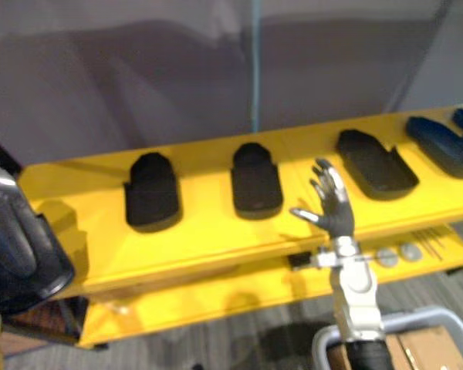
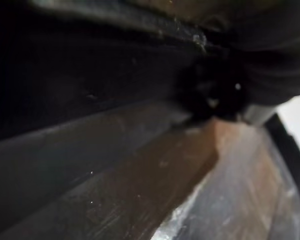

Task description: Walk over and take plastic housings, then place them on the shelf

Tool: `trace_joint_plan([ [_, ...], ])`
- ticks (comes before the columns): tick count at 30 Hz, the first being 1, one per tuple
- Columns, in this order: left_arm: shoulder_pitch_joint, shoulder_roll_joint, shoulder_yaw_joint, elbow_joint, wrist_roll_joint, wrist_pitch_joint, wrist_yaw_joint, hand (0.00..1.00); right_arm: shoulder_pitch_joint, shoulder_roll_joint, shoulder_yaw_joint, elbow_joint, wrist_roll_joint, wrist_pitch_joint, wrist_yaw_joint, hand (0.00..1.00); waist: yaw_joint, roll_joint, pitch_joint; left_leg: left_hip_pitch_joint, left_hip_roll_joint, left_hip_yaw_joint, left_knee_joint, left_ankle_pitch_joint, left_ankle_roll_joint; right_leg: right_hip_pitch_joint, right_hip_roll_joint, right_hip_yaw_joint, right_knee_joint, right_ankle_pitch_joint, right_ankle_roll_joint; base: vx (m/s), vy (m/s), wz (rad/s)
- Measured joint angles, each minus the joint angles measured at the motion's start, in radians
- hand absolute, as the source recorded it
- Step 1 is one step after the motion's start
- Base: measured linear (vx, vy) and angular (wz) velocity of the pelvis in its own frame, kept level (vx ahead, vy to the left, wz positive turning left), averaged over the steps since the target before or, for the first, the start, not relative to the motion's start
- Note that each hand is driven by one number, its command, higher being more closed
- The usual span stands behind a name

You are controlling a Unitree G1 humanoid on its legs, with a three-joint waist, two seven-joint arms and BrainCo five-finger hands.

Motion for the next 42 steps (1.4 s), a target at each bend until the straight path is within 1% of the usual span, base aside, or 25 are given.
trace_joint_plan([
  [2,-0.029,0.073,0.004,0.096,0.016,0.044,-0.021,1.00,0.042,-0.025,-0.052,0.000,0.001,0.010,-0.017,0.00,-0.024,0.011,-0.004,-0.008,-0.011,0.029,0.000,-0.004,0.005,-0.044,-0.011,0.038,0.031,-0.006,0.001,-0.03,0.005,-0.35],
  [3,-0.035,0.087,0.004,0.111,0.040,0.051,-0.030,1.00,0.052,-0.031,-0.067,-0.001,0.001,0.014,-0.018,0.00,-0.025,0.016,-0.006,-0.013,-0.013,0.035,0.001,-0.004,0.006,-0.057,-0.014,0.046,0.038,-0.007,0.002,-0.01,0.010,-0.27],
  [5,-0.060,0.128,0.003,0.138,0.105,0.075,-0.073,1.00,0.084,-0.051,-0.106,0.000,0.001,0.028,-0.018,0.00,-0.030,0.033,0.003,-0.013,-0.022,0.042,0.001,-0.004,0.007,-0.071,-0.024,0.061,0.054,-0.008,0.010,0.01,0.009,-0.09],
  [8,-0.071,0.190,0.000,0.171,0.163,0.099,-0.123,1.00,0.113,-0.054,-0.112,0.000,0.001,0.033,-0.014,0.00,-0.044,0.043,0.003,-0.013,-0.022,0.049,0.005,-0.004,0.007,-0.073,-0.025,0.064,0.061,-0.013,0.010,0.00,0.000,0.00],
  [9,-0.084,0.218,-0.009,0.185,0.174,0.119,-0.153,1.00,0.124,-0.054,-0.112,0.000,0.001,0.033,-0.013,0.00,-0.047,0.045,0.003,-0.013,-0.022,0.052,0.007,-0.004,0.007,-0.075,-0.025,0.065,0.065,-0.018,0.006,0.01,-0.014,-0.03],
  [11,-0.101,0.249,-0.018,0.205,0.219,0.150,-0.197,1.00,0.127,-0.054,-0.111,0.002,0.001,0.033,-0.013,0.00,-0.046,0.044,0.003,-0.015,-0.022,0.061,0.007,-0.005,0.007,-0.089,-0.025,0.075,0.075,-0.022,0.002,0.00,-0.012,-0.10],
  [13,-0.131,0.286,-0.073,0.251,0.264,0.210,-0.264,1.00,0.136,-0.053,-0.113,0.004,0.003,0.033,-0.014,0.00,-0.047,0.044,0.004,-0.014,-0.022,0.074,0.007,-0.005,0.007,-0.094,-0.024,0.082,0.077,-0.024,-0.001,-0.01,-0.003,-0.09],
  [15,-0.142,0.295,-0.094,0.271,0.286,0.241,-0.303,1.00,0.145,-0.053,-0.113,0.005,0.003,0.033,-0.014,0.00,-0.048,0.043,0.005,-0.016,-0.022,0.077,0.007,-0.007,0.006,-0.099,-0.024,0.085,0.079,-0.026,-0.001,-0.01,0.000,-0.07],
  [16,-0.147,0.296,-0.096,0.288,0.307,0.270,-0.336,1.00,0.146,-0.051,-0.112,0.007,0.002,0.033,-0.014,0.00,-0.047,0.040,0.007,-0.018,-0.023,0.083,0.007,-0.008,0.006,-0.110,-0.024,0.095,0.085,-0.030,-0.001,-0.02,-0.002,-0.11],
  [20,-0.160,0.323,-0.132,0.321,0.320,0.328,-0.392,1.00,0.145,-0.046,-0.113,0.008,0.003,0.033,-0.016,0.00,-0.047,0.025,0.018,-0.052,-0.023,0.087,0.022,-0.009,0.006,-0.152,-0.029,0.106,0.108,-0.034,-0.006,-0.01,-0.004,-0.05],
  [22,-0.178,0.324,-0.132,0.321,0.319,0.352,-0.400,1.00,0.141,-0.041,-0.111,0.008,0.002,0.033,-0.018,0.00,-0.044,0.018,0.040,-0.064,-0.024,0.085,0.039,-0.009,0.006,-0.161,-0.034,0.107,0.124,-0.040,-0.010,-0.02,-0.023,0.06],
  [26,-0.186,0.324,-0.132,0.321,0.312,0.358,-0.399,1.00,0.128,-0.039,-0.112,0.008,0.002,0.033,-0.020,0.00,-0.044,0.011,0.089,-0.079,-0.023,0.085,0.054,-0.013,0.006,-0.179,-0.040,0.109,0.147,-0.054,-0.009,-0.04,-0.016,0.03],
  [28,-0.190,0.324,-0.133,0.320,0.311,0.369,-0.394,1.00,0.115,-0.039,-0.113,0.008,0.002,0.033,-0.022,0.00,-0.045,0.005,0.108,-0.103,-0.021,0.084,0.072,-0.014,0.007,-0.196,-0.041,0.113,0.151,-0.052,-0.012,-0.02,-0.006,0.00],
  [29,-0.203,0.324,-0.133,0.319,0.306,0.378,-0.390,1.00,0.106,-0.038,-0.112,0.009,0.002,0.033,-0.023,0.00,-0.046,-0.003,0.131,-0.109,-0.019,0.082,0.084,-0.017,0.006,-0.197,-0.041,0.114,0.156,-0.050,-0.013,-0.02,-0.015,0.04],
  [30,-0.208,0.324,-0.133,0.319,0.305,0.382,-0.389,1.00,0.104,-0.037,-0.112,0.009,0.002,0.033,-0.023,0.00,-0.045,-0.007,0.137,-0.114,-0.017,0.081,0.091,-0.021,0.005,-0.199,-0.041,0.114,0.159,-0.048,-0.009,0.00,0.000,0.00],
  [31,-0.215,0.324,-0.133,0.317,0.304,0.388,-0.383,1.00,0.097,-0.037,-0.113,0.009,0.002,0.032,-0.025,0.00,-0.044,-0.015,0.146,-0.125,-0.014,0.080,0.106,-0.028,0.004,-0.206,-0.041,0.115,0.162,-0.048,-0.010,0.00,0.000,0.00],
  [33,-0.216,0.322,-0.133,0.315,0.299,0.394,-0.363,1.00,0.088,-0.037,-0.113,0.009,0.003,0.031,-0.037,0.00,-0.045,-0.020,0.154,-0.144,-0.009,0.079,0.135,-0.043,0.003,-0.212,-0.040,0.115,0.162,-0.046,-0.011,0.00,0.000,0.00],
  [35,-0.217,0.322,-0.133,0.299,0.279,0.396,-0.344,1.00,0.087,-0.037,-0.113,0.009,0.003,0.031,-0.041,0.00,-0.042,-0.021,0.155,-0.156,-0.004,0.079,0.168,-0.065,0.003,-0.212,-0.040,0.118,0.163,-0.043,-0.011,0.01,0.012,-0.04],
  [37,-0.219,0.322,-0.133,0.280,0.270,0.396,-0.317,1.00,0.067,-0.037,-0.114,0.008,0.003,0.030,-0.041,0.00,-0.036,-0.023,0.183,-0.166,0.003,0.086,0.222,-0.098,0.003,-0.209,-0.039,0.131,0.166,-0.043,-0.010,0.01,0.028,-0.13],
  [40,-0.255,0.322,-0.133,0.256,0.263,0.398,-0.311,1.00,0.059,-0.034,-0.113,0.008,0.004,0.031,-0.041,0.00,-0.034,-0.020,0.221,-0.207,0.016,0.078,0.297,-0.135,0.010,-0.209,-0.039,0.127,0.166,-0.040,-0.008,-0.02,0.011,0.03],
  [42,-0.264,0.322,-0.134,0.241,0.261,0.407,-0.308,1.00,0.059,-0.031,-0.114,0.008,0.002,0.031,-0.041,0.00,-0.034,-0.021,0.228,-0.226,0.021,0.076,0.332,-0.153,0.011,-0.210,-0.039,0.126,0.165,-0.038,-0.005,-0.01,0.009,0.02],
])
